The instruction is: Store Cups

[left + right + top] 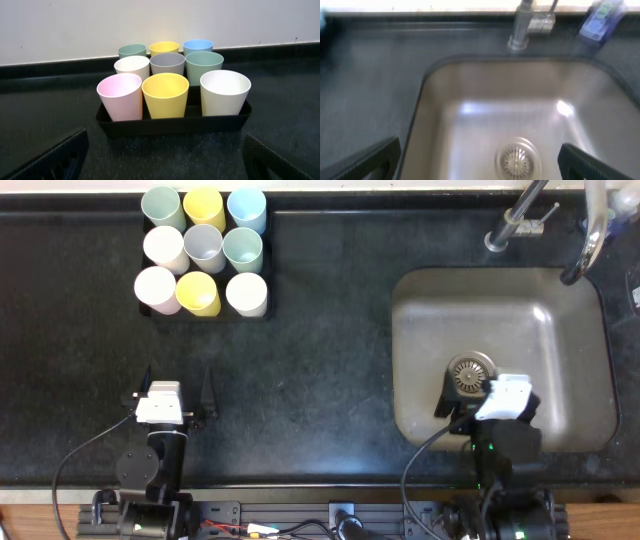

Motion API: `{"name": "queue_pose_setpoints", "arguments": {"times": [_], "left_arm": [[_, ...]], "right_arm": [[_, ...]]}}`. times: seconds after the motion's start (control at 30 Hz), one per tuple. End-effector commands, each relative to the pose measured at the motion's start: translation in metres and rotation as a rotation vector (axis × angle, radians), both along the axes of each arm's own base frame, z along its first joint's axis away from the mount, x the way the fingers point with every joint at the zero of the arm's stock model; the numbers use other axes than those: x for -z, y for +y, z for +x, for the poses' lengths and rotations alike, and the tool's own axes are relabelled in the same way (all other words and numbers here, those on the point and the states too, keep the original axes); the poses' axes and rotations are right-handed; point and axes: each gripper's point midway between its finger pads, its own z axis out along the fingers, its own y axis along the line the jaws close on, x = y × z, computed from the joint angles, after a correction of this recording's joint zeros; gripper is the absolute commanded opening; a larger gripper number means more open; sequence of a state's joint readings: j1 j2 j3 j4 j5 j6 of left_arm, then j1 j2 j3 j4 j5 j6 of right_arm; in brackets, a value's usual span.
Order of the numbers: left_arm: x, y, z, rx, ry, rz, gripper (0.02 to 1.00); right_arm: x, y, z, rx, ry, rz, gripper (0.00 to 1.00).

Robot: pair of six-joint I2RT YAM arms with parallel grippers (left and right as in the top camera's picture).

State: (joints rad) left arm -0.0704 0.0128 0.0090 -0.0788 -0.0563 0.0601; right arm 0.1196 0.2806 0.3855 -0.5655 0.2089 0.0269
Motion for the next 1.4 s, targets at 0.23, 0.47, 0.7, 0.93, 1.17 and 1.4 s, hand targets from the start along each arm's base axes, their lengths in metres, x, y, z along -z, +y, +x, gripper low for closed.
{"name": "queue_pose_setpoints", "arguments": {"times": [0.23,0.47,0.7,0.93,1.17,1.4], "left_arm": [[-0.001,-0.001,0.0,0.007,-0.007,0.018,0.998],[-0.001,-0.001,0.0,0.007,-0.007,0.018,0.998],[-0.001,-0.001,0.0,0.007,-0.007,0.018,0.998],[-0.001,-0.001,0.0,0.007,-0.007,0.018,0.998],[-0.001,-0.001,0.0,0.007,-0.007,0.018,0.998],[-0.001,-0.001,0.0,0.007,-0.007,0.018,0.998]], "right_arm": [[-0.021,-0.029,0.014,0.127,-0.282,0.027,0.998],[-0.01,-0.029,0.016,0.125,-0.415,0.035,0.996],[0.002,-0.028,0.014,0.121,-0.405,0.035,0.998],[0.001,-0.028,0.014,0.121,-0.406,0.035,0.998],[0.001,-0.028,0.014,0.121,-0.406,0.035,0.998],[0.006,0.003,0.017,-0.058,-0.382,0.071,0.996]]}}
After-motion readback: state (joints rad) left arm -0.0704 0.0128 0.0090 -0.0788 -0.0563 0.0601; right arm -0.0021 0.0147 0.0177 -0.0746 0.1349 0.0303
